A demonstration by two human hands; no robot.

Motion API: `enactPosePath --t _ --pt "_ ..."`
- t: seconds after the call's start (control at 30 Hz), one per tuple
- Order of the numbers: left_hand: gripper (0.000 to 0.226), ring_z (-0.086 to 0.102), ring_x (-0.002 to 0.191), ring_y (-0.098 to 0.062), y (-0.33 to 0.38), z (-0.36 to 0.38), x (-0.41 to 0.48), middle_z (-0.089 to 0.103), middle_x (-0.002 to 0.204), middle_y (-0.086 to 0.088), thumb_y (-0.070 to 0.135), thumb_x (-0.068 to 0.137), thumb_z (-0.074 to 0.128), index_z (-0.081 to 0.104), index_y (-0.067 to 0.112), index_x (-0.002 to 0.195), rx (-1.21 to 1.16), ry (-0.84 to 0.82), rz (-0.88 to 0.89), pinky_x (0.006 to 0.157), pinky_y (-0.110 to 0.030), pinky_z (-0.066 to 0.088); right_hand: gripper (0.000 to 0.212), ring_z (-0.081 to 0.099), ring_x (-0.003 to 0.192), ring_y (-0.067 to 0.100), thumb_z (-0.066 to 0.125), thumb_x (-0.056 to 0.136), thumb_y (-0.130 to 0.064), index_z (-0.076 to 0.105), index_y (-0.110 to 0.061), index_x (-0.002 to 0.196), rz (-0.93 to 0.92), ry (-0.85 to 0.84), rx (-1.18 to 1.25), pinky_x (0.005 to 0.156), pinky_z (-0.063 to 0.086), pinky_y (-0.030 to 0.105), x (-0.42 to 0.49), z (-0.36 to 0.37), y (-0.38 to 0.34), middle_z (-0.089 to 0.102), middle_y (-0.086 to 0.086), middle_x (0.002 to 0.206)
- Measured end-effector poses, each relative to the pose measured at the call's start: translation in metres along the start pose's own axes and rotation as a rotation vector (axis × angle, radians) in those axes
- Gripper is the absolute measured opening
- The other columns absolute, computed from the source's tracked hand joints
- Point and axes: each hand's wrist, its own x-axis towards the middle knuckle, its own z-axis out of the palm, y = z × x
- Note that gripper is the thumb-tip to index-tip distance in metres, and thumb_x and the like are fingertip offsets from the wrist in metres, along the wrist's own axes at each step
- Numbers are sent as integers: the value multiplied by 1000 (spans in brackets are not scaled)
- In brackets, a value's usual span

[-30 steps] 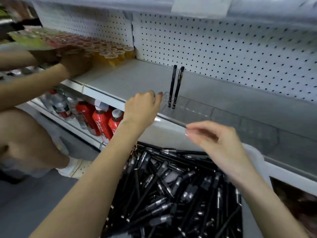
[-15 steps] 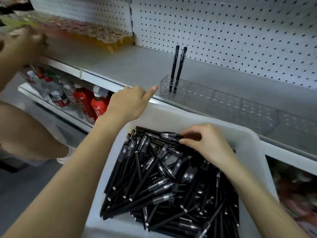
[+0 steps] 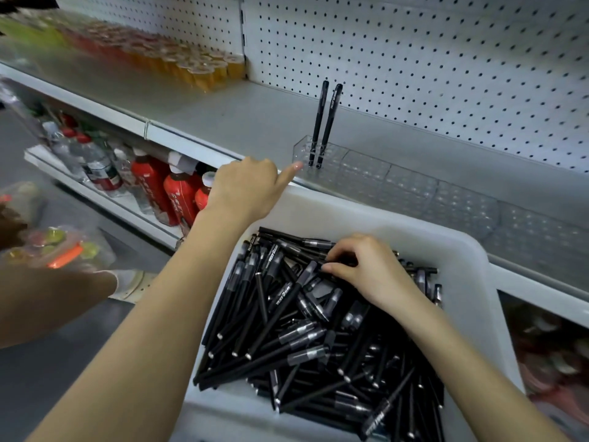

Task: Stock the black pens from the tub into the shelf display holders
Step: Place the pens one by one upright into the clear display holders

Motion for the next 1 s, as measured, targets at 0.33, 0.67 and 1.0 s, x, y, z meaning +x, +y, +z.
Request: enactPosePath --t 0.33,0.67,1.0 --pt "66 47 69 -30 3 -6 -5 49 67 -10 62 93 12 39 12 59 -17 1 -40 67 -38 41 9 53 96 17 66 87 -27 70 -19 88 -3 35 -87 84 43 34 -7 -5 -3 63 -5 91" --pt "43 68 73 -14 12 -30 0 71 76 6 48 97 40 69 23 79 -866 310 -209 74 -36 54 21 65 68 6 65 85 -7 69 -23 72 122 241 531 70 48 14 -11 -41 -4 71 -1 70" --pt "23 67 70 -14 40 -60 11 72 81 -3 25 94 56 70 7 94 -1353 61 -301 71 -29 55 12 68 66 15 57 90 -3 67 -6 84 227 292 1148 66 56 23 25 -58 -23 71 8 71"
